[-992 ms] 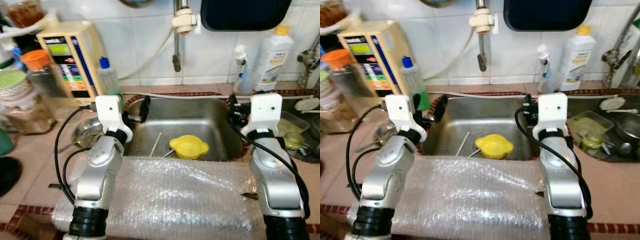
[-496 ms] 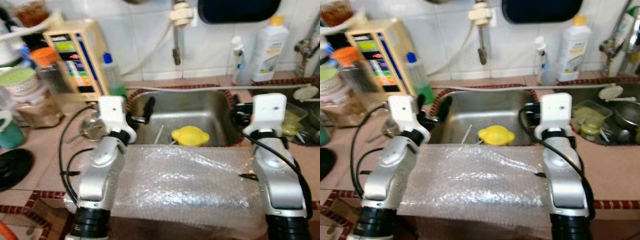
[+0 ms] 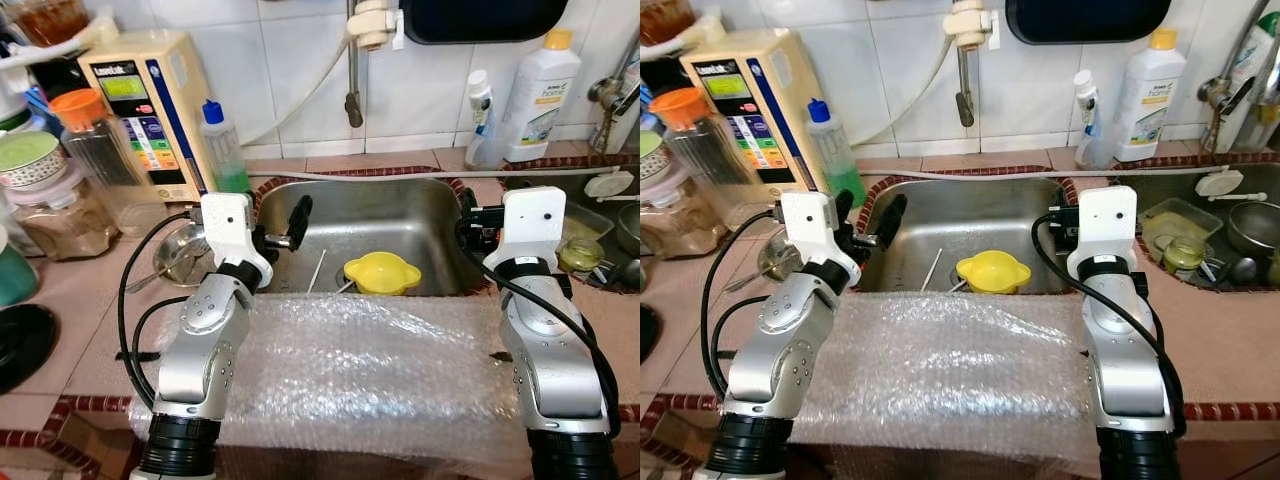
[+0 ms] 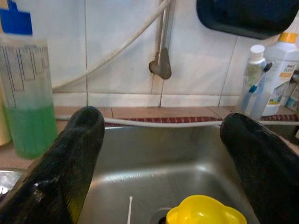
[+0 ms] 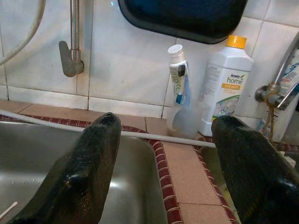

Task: Kitchen organization

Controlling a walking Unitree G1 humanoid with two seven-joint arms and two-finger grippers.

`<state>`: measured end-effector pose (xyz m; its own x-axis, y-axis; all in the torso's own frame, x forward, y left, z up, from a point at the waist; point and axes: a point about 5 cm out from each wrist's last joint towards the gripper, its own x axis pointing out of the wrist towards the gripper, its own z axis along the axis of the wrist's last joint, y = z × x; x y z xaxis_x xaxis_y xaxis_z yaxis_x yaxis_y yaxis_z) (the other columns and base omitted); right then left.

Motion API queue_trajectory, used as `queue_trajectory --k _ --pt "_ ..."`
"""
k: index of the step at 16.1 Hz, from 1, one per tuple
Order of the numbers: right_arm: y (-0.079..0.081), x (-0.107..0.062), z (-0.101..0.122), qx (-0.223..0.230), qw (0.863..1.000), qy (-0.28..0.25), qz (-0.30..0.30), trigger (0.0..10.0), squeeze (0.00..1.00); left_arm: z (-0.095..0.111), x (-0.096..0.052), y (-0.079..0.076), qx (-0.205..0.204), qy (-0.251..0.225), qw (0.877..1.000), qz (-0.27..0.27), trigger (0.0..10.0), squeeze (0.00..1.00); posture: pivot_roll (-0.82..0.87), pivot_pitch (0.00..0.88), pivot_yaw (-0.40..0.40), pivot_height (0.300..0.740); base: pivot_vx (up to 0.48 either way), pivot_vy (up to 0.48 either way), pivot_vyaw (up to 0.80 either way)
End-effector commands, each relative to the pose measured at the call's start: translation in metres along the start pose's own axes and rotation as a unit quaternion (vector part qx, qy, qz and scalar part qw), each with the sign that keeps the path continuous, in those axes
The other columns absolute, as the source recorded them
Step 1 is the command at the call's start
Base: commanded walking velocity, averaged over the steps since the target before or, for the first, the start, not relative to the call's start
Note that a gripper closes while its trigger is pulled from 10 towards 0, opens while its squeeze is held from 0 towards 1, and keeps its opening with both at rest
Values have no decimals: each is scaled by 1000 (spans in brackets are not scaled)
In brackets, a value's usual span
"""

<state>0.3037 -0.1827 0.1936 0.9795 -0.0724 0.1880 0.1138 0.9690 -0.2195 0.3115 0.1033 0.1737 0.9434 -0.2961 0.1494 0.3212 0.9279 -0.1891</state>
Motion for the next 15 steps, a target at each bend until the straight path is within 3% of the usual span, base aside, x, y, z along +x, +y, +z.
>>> queue_trajectory --k 1,7,9,12,13,15 --pt "4 1 2 2 1000 -3 5 10000 0 3 -2 2 1 -2 1000 2 10000 0 -9 0 110 740 0 0 0" --pt "5 3 1 3 1000 -2 6 10000 0 -4 -3 5 7 11 1000 8 10000 0 -4 0 106 740 0 0 0" --pt "5 3 2 2 1000 -3 7 10000 0 -7 -4 10 26 21 999 28 10000 0 -4 0 105 740 0 0 0" --pt "1 0 -6 11 1000 12 -4 10000 0 -14 -11 35 136 25 984 110 10000 0 -1 0 102 740 0 0 0" --pt "-1 -1 -16 23 999 35 -13 10000 0 -22 -17 48 146 41 979 137 10000 0 -2 0 102 740 0 0 0" --pt "-1 -4 -31 35 997 66 -13 10000 0 -36 -24 60 132 74 976 157 10000 0 -2 0 100 740 0 0 0"
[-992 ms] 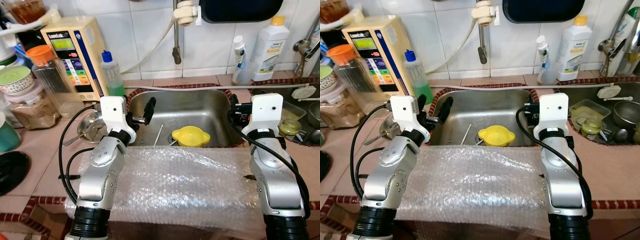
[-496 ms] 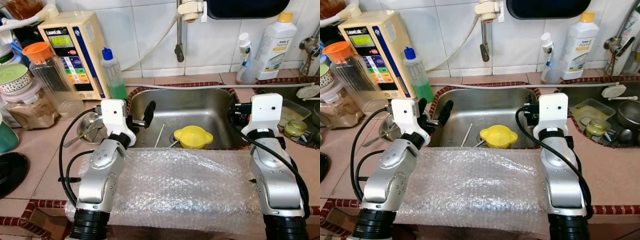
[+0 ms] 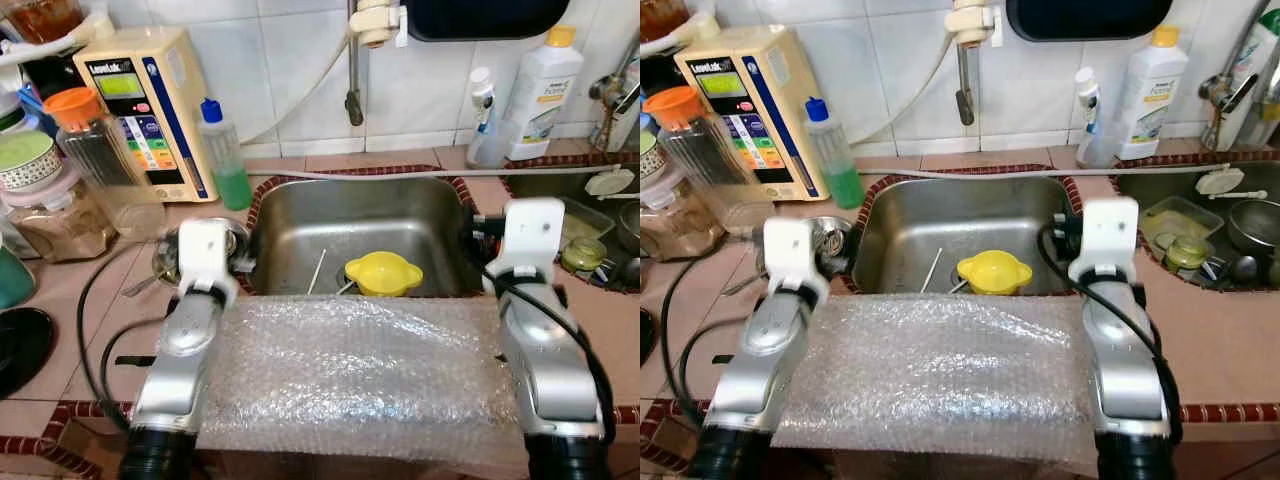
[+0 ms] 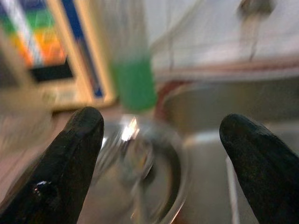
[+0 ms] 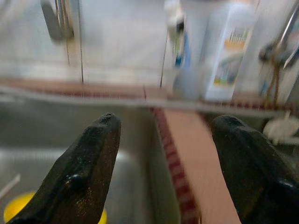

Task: Kitchen organization

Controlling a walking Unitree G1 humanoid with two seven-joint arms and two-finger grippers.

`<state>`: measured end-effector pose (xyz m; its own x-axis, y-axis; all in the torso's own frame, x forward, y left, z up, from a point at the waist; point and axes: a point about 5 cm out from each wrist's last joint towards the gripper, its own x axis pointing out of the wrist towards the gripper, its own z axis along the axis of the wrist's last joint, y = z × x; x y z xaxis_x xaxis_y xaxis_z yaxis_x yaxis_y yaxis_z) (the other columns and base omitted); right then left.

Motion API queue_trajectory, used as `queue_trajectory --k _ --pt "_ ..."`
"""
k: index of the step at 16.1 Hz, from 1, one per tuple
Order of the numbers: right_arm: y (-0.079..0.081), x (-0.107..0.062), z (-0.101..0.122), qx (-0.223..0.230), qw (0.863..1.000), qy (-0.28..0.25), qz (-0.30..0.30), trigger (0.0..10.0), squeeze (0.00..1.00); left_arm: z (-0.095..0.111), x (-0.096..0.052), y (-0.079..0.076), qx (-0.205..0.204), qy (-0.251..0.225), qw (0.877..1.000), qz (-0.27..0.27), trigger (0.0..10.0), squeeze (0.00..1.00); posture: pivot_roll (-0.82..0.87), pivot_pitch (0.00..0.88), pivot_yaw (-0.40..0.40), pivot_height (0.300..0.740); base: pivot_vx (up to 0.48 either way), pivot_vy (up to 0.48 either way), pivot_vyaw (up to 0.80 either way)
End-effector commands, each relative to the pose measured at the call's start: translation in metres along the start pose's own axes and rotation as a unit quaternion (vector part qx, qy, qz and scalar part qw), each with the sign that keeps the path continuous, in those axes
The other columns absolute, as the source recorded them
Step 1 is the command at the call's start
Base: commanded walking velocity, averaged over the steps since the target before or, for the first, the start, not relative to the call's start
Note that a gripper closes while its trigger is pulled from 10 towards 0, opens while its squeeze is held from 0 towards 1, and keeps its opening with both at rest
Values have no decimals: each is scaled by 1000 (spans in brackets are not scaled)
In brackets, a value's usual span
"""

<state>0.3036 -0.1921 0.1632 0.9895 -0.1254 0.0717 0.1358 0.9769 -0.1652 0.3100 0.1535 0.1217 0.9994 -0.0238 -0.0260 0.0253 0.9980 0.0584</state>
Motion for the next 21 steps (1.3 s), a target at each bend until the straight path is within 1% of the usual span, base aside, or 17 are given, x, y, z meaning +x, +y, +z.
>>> queue_trajectory --k 1,3,6,8,10,11,12,15,17,18,20,21 --pt "1 -7 -23 5 999 32 6 10000 0 -12 -5 6 14 10 1000 0 10000 0 1 0 99 740 0 0 0" --pt "-2 -15 -39 6 999 52 -1 10000 0 -26 -11 8 25 19 1000 0 10000 0 1 0 99 740 0 0 0" --pt "-3 -18 -40 -2 999 45 -3 10000 0 -24 -13 2 20 7 1000 -11 10000 0 0 0 101 740 0 0 0" --pt "-4 -14 -34 -8 1000 26 -3 10000 0 -19 -8 -2 16 -4 1000 -20 10000 0 -2 3 107 740 0 0 0" --pt "-5 -13 -29 -7 1000 12 -6 10000 0 -13 -5 -1 18 -20 999 -17 10000 0 -2 4 107 740 0 0 0" --pt "-7 -12 -21 -1 1000 -5 -10 10000 0 -6 -4 0 15 -34 999 -14 10000 0 -2 4 108 740 0 0 0" --pt "-8 -11 -5 0 999 -38 -9 10000 0 7 -3 0 15 -56 998 -12 10000 0 -2 5 108 740 0 0 0" --pt "-6 -6 16 -4 997 -75 1 10000 0 25 -1 0 2 -82 997 -13 10000 0 0 1 105 740 0 0 0" --pt "-3 -5 18 -6 997 -80 7 10000 0 27 1 -2 2 -87 996 -18 10000 0 0 1 105 740 0 0 0" --pt "-1 -5 16 -5 997 -76 9 10000 0 26 1 -1 -5 -81 997 -12 10000 0 5 0 103 740 0 0 0" --pt "1 -6 16 -4 997 -74 12 10000 0 26 0 0 -7 -81 997 -6 10000 0 6 0 102 740 0 0 0" --pt "2 -7 14 1 998 -67 18 10000 0 26 -2 5 -7 -81 997 8 10000 0 9 0 99 740 0 0 0"
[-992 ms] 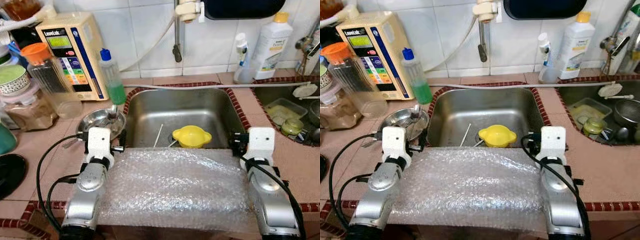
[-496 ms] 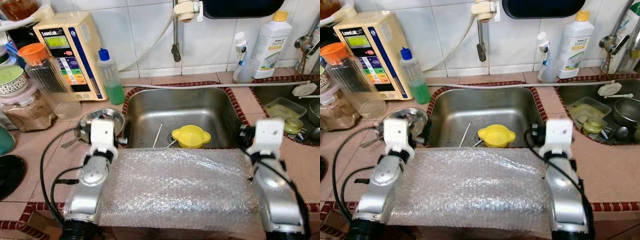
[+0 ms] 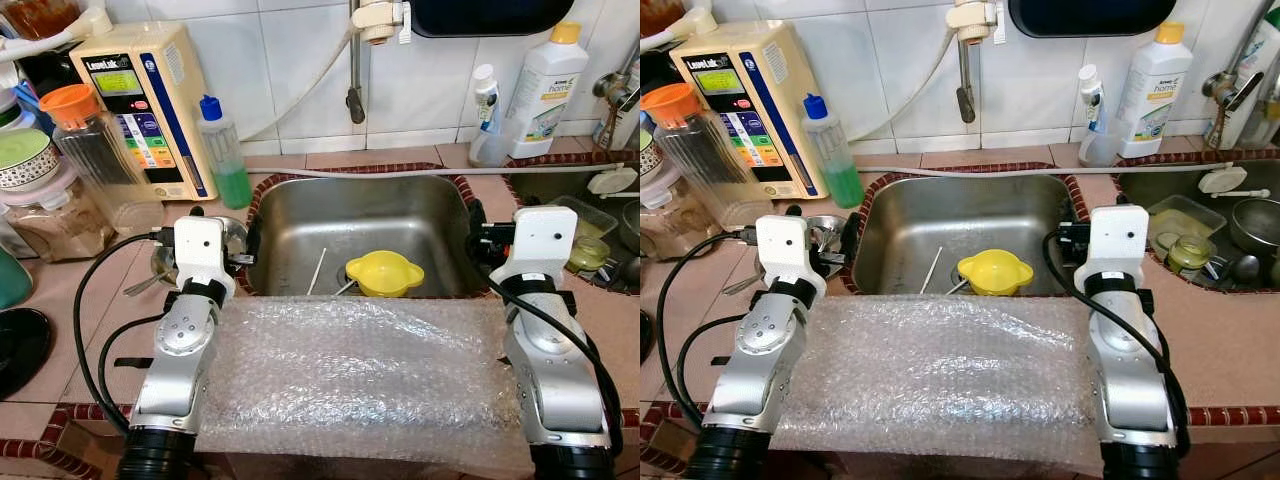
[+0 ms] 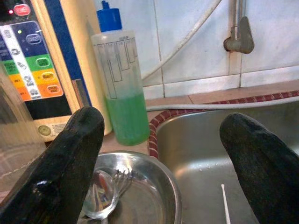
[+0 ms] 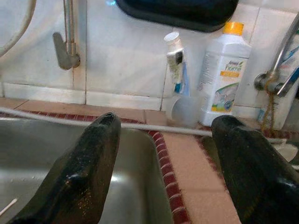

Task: Kitchen organization

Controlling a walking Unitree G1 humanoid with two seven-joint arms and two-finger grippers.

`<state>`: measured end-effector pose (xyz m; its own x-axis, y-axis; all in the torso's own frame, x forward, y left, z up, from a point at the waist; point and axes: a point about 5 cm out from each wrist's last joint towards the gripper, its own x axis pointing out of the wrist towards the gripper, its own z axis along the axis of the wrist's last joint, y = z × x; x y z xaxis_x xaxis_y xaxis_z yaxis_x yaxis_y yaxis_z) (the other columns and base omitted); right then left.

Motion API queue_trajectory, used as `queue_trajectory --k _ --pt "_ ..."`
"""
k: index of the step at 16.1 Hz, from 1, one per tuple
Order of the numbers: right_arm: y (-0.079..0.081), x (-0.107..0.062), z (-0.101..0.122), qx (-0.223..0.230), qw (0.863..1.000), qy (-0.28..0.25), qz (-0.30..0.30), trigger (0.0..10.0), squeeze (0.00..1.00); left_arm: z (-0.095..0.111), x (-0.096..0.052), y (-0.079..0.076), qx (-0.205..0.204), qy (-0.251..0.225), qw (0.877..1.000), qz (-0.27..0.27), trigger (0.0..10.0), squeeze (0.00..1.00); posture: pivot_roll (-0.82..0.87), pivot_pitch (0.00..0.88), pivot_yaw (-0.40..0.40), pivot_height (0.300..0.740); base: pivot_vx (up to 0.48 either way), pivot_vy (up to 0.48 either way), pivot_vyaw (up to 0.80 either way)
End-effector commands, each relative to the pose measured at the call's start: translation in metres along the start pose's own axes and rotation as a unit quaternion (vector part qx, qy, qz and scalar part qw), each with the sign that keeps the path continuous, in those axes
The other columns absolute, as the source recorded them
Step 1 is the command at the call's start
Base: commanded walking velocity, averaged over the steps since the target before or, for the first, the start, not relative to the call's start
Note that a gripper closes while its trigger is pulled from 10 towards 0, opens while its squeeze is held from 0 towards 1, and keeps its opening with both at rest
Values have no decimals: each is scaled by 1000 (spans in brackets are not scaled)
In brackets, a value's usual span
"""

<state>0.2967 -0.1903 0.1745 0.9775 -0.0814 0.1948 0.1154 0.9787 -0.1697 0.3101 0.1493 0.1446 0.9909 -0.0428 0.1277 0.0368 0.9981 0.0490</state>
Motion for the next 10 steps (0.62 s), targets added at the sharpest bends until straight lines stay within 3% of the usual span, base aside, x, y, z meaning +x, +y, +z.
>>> queue_trajectory --k 1,5,10 --pt "6 -1 -1 21 1000 10 17 10000 0 6 0 17 2 -4 999 43 10000 0 10 0 97 740 0 0 0" --pt "26 2 10 52 993 9 101 10000 0 15 12 47 1 -2 993 121 10000 0 21 0 72 740 0 0 0" --pt "41 -1 18 74 986 10 148 10000 0 1 6 74 5 51 979 197 10000 0 26 0 72 740 0 0 0"
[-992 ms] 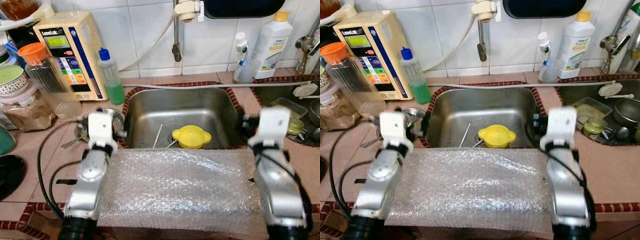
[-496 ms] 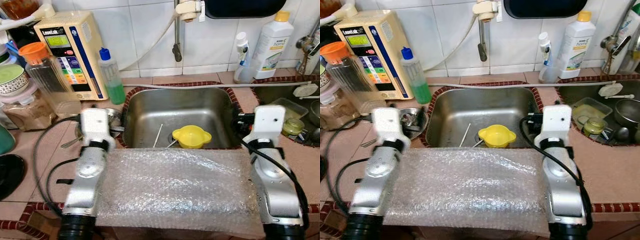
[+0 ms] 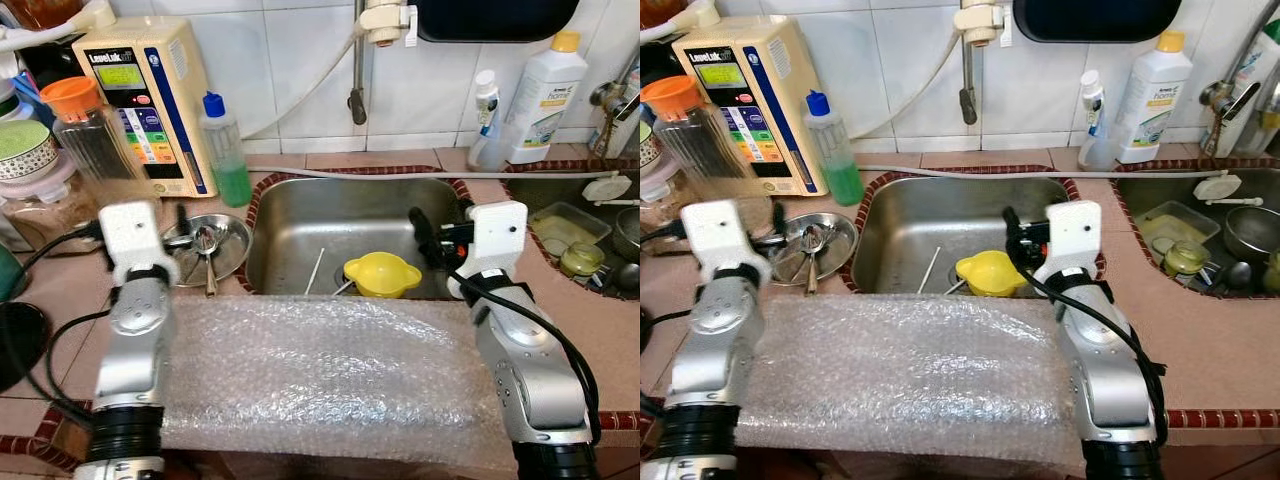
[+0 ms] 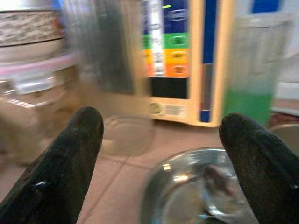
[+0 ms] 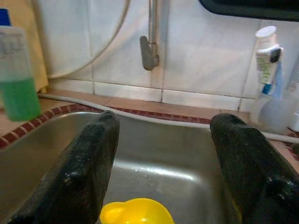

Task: Kitchen organization

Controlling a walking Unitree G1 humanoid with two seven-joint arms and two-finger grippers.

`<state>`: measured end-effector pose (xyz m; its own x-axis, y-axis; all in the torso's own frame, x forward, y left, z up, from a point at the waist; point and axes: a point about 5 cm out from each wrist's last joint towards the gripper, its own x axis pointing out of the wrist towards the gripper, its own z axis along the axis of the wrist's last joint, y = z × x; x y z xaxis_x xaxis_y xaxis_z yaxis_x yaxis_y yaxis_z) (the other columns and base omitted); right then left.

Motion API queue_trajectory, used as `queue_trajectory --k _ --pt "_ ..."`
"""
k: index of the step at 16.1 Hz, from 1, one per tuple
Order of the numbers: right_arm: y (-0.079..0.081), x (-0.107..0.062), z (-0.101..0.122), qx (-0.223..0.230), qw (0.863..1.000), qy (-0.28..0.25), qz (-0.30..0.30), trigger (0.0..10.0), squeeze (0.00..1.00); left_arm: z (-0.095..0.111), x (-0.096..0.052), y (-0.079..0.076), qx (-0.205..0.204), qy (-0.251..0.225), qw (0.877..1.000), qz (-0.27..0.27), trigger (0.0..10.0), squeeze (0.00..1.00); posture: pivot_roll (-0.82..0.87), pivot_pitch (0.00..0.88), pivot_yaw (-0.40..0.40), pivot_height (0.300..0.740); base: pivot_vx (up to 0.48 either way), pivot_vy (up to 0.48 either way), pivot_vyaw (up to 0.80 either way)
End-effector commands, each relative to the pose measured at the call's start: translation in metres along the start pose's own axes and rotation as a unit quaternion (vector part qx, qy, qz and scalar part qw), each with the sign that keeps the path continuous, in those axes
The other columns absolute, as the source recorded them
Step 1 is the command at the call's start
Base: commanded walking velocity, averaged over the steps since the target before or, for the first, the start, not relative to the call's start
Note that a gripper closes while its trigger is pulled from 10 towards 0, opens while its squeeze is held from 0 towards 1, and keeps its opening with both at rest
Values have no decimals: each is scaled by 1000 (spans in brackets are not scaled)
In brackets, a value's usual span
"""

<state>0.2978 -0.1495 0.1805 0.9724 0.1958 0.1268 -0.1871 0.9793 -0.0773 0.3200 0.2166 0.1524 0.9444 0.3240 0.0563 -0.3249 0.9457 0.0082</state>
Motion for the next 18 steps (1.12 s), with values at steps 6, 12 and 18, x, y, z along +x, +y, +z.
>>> queue_trajectory --k 6,12,18 --pt "19 0 3 17 996 4 83 10000 0 -8 -19 24 -69 18 996 51 10000 0 73 0 52 740 0 0 0" --pt "50 -7 9 36 978 -2 206 10000 0 -26 -30 15 -150 66 985 46 10000 0 79 0 42 740 0 0 0" --pt "53 -16 10 36 966 5 255 10000 0 -32 -22 3 -212 96 972 25 10000 0 52 0 53 740 0 0 0"
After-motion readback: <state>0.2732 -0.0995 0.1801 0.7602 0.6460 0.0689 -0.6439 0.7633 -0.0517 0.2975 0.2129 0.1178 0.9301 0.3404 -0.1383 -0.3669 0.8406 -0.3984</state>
